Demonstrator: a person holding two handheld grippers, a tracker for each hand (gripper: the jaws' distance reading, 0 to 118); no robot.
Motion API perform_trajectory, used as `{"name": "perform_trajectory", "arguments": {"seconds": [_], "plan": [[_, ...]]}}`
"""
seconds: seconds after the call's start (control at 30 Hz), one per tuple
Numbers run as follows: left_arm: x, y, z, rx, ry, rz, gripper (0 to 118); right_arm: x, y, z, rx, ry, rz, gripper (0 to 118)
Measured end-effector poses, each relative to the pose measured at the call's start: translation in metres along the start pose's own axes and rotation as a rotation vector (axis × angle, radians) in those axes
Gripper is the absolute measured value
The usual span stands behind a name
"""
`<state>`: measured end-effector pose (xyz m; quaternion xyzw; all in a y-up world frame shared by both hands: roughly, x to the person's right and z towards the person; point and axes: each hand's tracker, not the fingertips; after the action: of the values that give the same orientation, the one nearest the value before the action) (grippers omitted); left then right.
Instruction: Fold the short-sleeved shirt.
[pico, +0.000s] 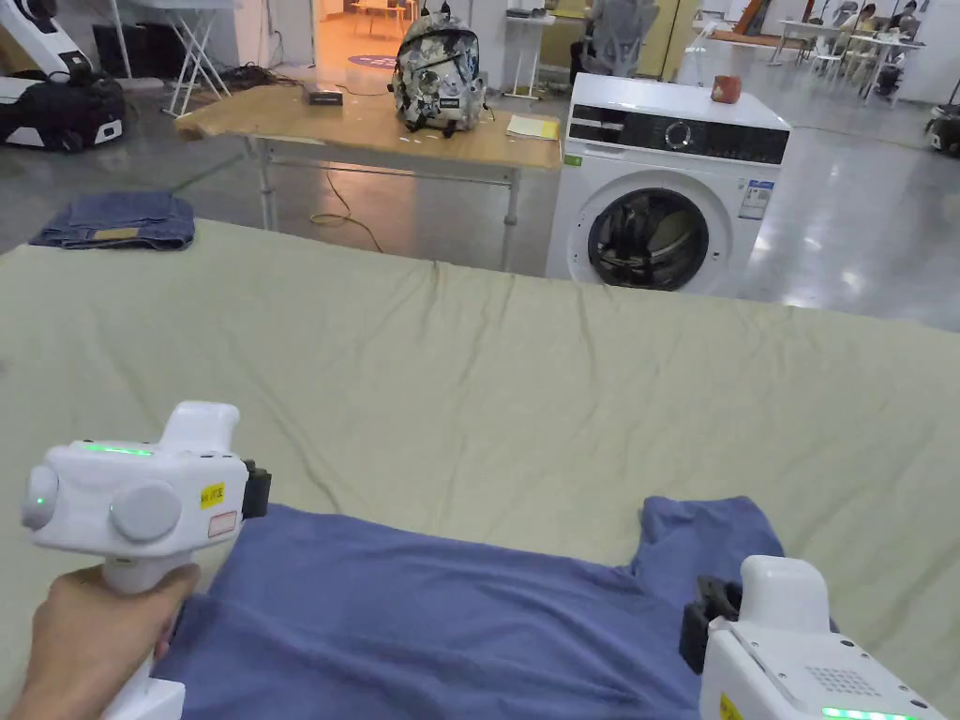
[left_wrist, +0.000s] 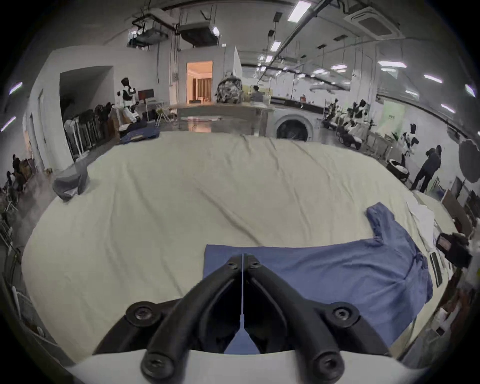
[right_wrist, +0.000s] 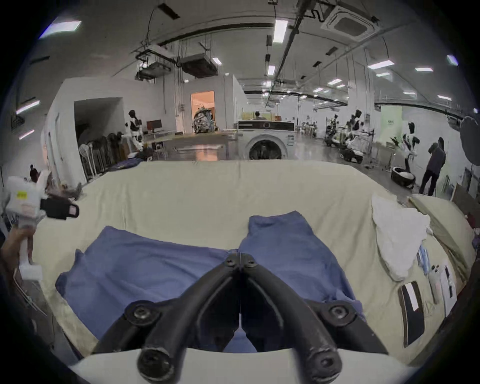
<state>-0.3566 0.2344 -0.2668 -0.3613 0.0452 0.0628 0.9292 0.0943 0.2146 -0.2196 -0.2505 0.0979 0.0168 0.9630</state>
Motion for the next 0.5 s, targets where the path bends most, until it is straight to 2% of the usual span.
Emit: {"name": "perform_trajectory", "arguments": {"seconds": [0.27,0.3,0.33,0.43,0.5], "plan": [[-0.046,0.045,-0.106,-0.327,-0.081,0.110,2,0.013,-0.013,-0.022,-0.092,0.006,-0.012,0],[-0.051,0.046,-0.116,-0.363,-0.092,0.135,21,0.015,-0.015,-0.023,-0.101,0.003,-0.010,0],[-0.055,0.047,-0.123,-0.384,-0.096,0.155,35,0.017,-0.017,-0.024,-0.110,-0.003,-0.007,0],[-0.046,0.045,-0.126,-0.407,-0.042,0.125,45,0.026,-0.022,-0.025,-0.128,-0.024,-0.007,0],[-0.042,0.044,-0.137,-0.459,-0.013,0.097,46,0.031,-0.026,-0.025,-0.139,-0.036,-0.016,0]]}}
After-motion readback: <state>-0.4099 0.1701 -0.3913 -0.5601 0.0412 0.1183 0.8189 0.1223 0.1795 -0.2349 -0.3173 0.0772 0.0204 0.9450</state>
